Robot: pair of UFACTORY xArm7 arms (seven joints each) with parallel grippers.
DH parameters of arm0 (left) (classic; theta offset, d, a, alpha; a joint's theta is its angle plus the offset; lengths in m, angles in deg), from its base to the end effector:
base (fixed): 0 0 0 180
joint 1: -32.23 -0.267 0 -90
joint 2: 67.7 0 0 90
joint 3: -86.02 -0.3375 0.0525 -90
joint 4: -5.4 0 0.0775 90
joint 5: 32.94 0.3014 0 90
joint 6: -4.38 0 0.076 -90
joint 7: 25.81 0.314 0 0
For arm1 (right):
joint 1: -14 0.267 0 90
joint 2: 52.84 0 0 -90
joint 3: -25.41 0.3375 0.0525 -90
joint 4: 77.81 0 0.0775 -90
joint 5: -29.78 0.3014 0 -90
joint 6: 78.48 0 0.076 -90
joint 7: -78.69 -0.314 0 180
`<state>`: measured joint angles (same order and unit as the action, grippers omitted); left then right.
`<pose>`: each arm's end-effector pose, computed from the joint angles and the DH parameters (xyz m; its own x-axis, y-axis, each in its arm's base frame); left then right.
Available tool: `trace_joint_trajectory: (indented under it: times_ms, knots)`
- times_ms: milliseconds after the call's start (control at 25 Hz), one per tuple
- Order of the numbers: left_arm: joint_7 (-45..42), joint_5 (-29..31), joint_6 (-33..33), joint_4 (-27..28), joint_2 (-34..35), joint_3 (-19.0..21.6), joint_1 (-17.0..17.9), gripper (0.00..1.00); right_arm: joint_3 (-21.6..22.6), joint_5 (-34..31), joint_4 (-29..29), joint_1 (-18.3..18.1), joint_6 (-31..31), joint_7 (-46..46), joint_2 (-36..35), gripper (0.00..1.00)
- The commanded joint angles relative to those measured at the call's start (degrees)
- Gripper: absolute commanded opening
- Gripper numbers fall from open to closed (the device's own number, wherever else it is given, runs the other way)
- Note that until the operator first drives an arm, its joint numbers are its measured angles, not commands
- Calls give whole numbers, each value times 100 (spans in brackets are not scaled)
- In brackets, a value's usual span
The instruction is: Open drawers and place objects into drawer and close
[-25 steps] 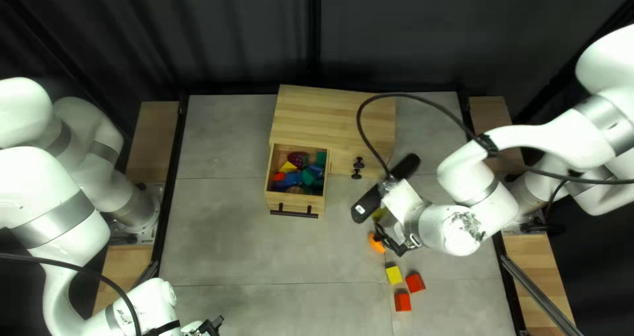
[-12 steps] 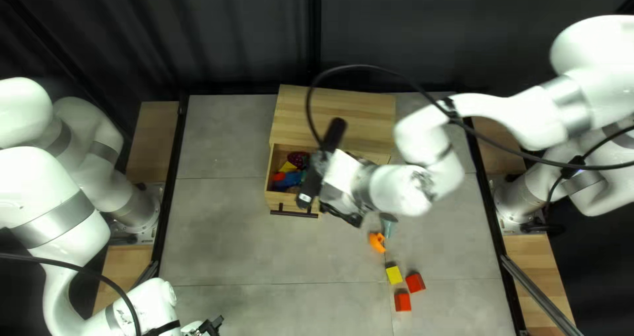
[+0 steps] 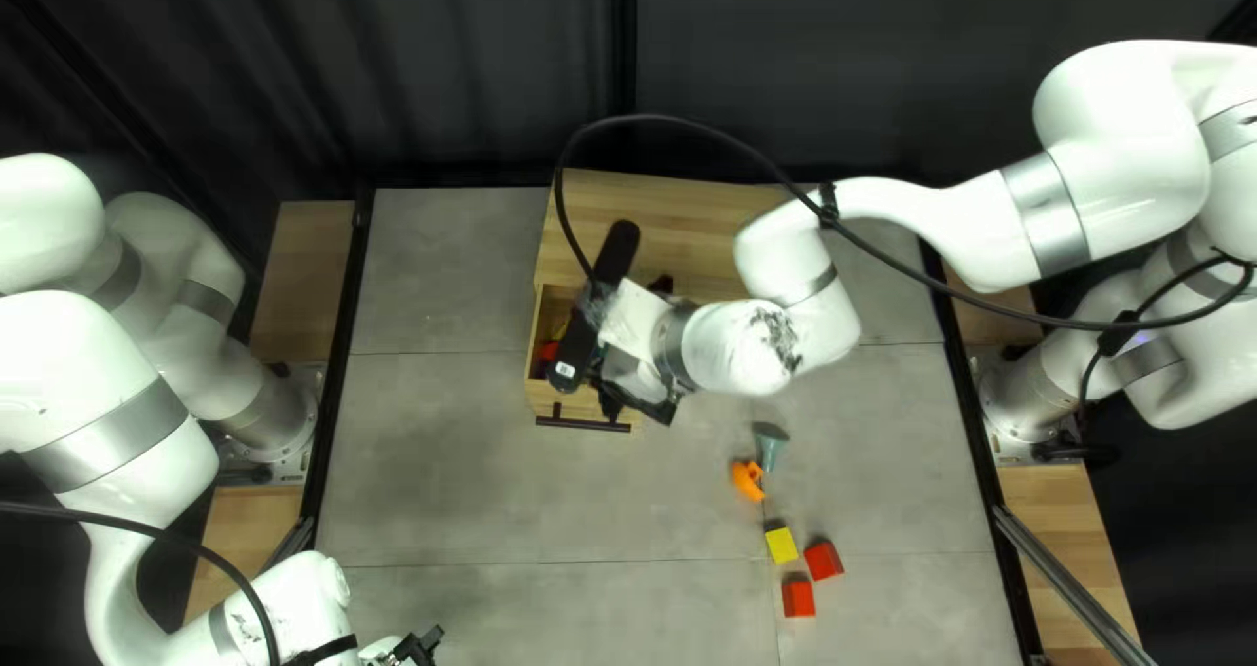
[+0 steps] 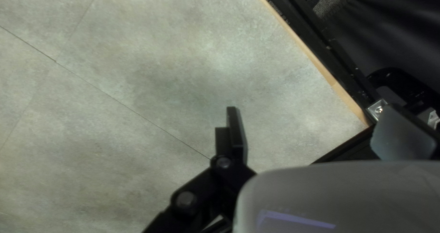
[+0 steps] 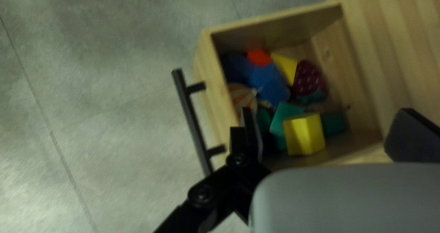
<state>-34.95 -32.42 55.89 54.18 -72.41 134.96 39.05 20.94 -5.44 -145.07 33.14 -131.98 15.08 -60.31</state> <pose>0.2110 -0.3211 0.1261 0.6758 -0.7290 -0.1085 -0.7300 -0.6824 0.0387 0.5377 0.0173 0.2405 0.8009 -0.3839 0.4594 -0.5194 -0.8273 0.2142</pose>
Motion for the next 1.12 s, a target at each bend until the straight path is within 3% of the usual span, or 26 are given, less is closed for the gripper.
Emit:
trace_joint_trajectory:
  times_ms: [40, 240, 360, 560, 920, 1120]
  knots:
    - [0, 0, 0, 0, 0, 0, 0, 100, 309, 798, 63, 358, -899, -1091, 58, 100]
    - [0, 0, 0, 0, 0, 0, 0, 100, 468, 1136, 92, 547, -1154, -1775, -12, 100]
    - [0, 0, 0, 0, 0, 0, 0, 100, 499, 1093, 787, 565, -750, -1869, 384, 100]
    - [0, 0, 0, 0, 0, 0, 0, 100, 505, 1204, 1431, 560, -429, -1890, 702, 100]
    - [0, 0, 0, 0, 0, 0, 0, 100, 408, 1407, 2199, 448, 219, -1175, 747, 100]
    - [0, 0, 0, 0, 0, 0, 0, 100, 390, 1050, 2703, 433, 657, -328, 893, 100]
